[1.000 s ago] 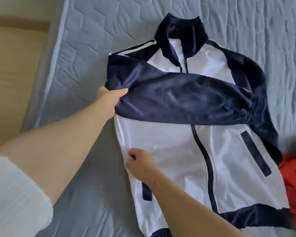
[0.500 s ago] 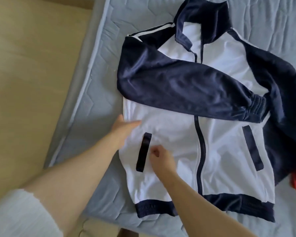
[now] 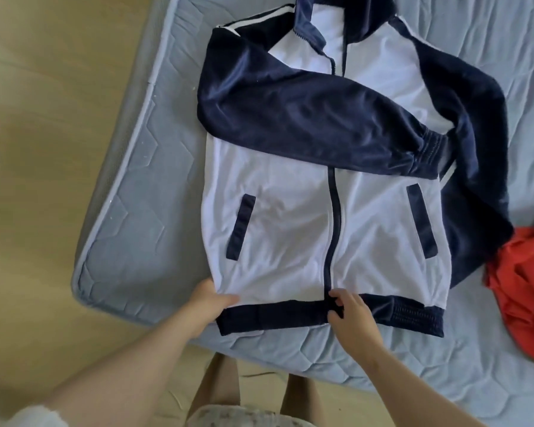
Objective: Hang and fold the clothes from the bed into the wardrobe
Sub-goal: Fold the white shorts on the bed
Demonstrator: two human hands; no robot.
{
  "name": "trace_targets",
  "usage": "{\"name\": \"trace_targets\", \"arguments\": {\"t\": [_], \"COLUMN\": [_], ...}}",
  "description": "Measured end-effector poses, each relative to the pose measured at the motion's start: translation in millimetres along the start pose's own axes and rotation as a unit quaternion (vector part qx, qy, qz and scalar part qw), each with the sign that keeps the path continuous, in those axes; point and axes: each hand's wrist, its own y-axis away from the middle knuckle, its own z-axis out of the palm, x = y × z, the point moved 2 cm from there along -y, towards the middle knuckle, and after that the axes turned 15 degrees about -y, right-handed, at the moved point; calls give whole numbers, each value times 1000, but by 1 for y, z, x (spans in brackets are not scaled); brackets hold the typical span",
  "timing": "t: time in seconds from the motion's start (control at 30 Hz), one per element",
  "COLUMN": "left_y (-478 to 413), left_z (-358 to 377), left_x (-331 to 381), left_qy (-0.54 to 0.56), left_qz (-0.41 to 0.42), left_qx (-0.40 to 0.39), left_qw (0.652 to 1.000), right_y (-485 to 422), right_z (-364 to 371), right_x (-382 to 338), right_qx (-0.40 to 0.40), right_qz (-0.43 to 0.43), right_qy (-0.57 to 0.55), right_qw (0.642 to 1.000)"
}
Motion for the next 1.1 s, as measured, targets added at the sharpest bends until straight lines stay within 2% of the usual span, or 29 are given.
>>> {"name": "trace_targets", "arguments": {"t": [0.1,0.2,0.3,0.37,0.4,0.47,0.53,0.63,0.73,0.8,0.87,0.9,1.0,1.03,1.1], "left_y": [8,13,19,25,28,31,27,14,1,-3,-3,-2,0,0,2], "left_z": [1,2,3,9,16,34,56,90,111,112,109,107,107,108,111], "left_x": [-13,-20,-16,-1,12,43,72,102,112,113,117,121,133,136,142], "left_qy": [-17,-24,-42,-110,-155,-244,-333,-464,-547,-575,-577,-574,-546,-531,-503], "left_qz": [-35,-54,-97,-138,-120,-2,121,228,205,171,158,155,150,153,158], "left_qx": [118,199,279,337,359,377,346,227,92,53,42,43,60,63,63], "left_qw": [992,978,954,925,912,894,869,826,807,799,800,803,822,831,848], "right_y": [8,10,14,14,13,8,0,-8,-11,-10,-13,-18,-39,-45,-49], "right_z": [2,-7,-33,-57,-67,-85,-95,-94,-96,-96,-103,-108,-135,-144,-160], "right_x": [4,5,7,14,19,34,47,63,79,85,82,77,67,65,62], "right_qx": [-4,30,127,221,257,286,259,200,203,186,189,206,266,268,269], "right_qz": [8,17,12,18,31,82,133,140,164,178,159,149,170,184,192], "right_qy": [-46,-86,-88,-60,-51,-62,-135,-296,-343,-354,-343,-356,-454,-459,-398], "right_qw": [999,996,988,973,965,953,947,923,902,899,906,899,833,827,856]}}
